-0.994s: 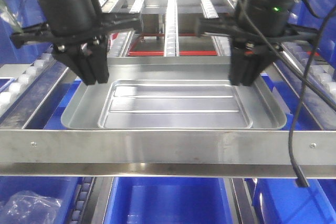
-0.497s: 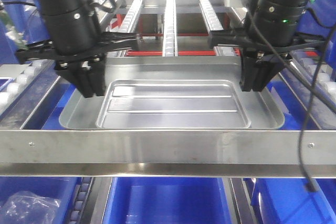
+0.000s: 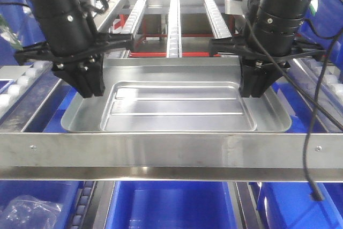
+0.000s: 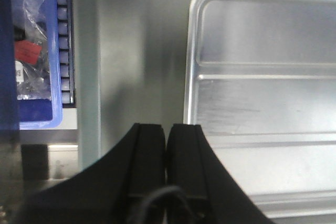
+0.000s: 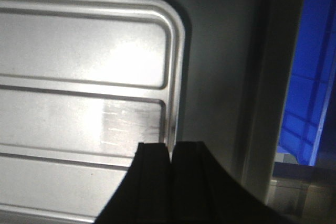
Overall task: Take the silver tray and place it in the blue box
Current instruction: 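Lower both open grippers onto the side rims of the silver tray, then close both grippers on the tray's side rims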
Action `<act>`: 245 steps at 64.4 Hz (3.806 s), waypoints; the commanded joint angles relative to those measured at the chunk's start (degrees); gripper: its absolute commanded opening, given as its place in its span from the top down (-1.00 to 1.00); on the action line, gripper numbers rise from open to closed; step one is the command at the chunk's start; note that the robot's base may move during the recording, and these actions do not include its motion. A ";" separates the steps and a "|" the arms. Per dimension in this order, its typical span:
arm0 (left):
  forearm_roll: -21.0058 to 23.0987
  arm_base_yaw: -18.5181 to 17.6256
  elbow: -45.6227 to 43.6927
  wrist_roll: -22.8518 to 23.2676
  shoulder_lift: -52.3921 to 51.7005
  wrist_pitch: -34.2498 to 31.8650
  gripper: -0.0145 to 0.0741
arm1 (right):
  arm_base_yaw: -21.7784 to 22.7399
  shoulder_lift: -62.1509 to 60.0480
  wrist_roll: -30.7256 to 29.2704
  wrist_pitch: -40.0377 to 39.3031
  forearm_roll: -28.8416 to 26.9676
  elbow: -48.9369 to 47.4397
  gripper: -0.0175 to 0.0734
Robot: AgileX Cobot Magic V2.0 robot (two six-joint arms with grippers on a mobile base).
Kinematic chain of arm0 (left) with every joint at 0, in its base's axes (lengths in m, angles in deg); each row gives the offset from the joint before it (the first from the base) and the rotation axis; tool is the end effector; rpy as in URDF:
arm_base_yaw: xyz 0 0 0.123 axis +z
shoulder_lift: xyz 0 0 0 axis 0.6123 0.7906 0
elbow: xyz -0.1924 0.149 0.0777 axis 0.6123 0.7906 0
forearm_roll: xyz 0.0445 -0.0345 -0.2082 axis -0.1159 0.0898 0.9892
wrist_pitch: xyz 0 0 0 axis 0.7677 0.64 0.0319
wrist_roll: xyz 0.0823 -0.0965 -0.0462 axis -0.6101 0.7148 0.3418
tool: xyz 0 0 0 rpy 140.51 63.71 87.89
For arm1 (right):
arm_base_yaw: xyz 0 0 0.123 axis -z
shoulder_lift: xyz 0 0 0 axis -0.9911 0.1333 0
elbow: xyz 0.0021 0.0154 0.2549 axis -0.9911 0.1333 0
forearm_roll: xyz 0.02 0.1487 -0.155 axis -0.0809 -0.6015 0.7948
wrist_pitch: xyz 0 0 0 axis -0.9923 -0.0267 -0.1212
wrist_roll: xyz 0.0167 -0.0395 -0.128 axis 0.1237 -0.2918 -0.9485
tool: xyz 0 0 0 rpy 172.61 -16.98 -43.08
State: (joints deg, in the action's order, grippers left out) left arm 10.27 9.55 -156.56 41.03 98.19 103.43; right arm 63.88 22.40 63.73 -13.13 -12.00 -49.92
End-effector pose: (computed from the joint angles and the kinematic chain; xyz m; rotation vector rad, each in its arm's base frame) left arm 0.3327 -0.1745 0.1694 0.0962 2.7242 -0.2344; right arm 0.3518 0.1182 0.1613 0.0058 2.7389 0.1934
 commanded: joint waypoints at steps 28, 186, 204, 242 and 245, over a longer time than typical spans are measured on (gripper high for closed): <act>-1.46 -3.82 -7.36 -0.13 1.92 0.94 0.69 | 0.30 -2.29 -0.65 -2.39 0.47 -1.81 0.49; -2.80 -2.00 -7.50 -0.06 2.95 2.94 -0.21 | 0.30 -2.29 -0.53 -1.98 -0.11 -1.81 -0.06; -1.48 -2.00 -7.50 -0.06 2.95 1.26 -0.21 | 0.30 -2.10 -0.17 -2.18 -0.11 -1.81 -0.41; -1.21 -2.00 -7.50 -0.06 4.99 1.14 -0.21 | 0.30 0.28 -0.17 -2.62 -0.41 -1.81 -0.41; -1.21 -2.00 -7.50 -0.06 4.99 1.14 -0.21 | 0.30 0.27 -0.17 -2.82 -0.41 -1.81 -0.41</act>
State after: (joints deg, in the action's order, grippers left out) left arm 8.80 7.53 -162.51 40.76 105.73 105.94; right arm 63.88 25.42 63.75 -13.62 -12.28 -49.94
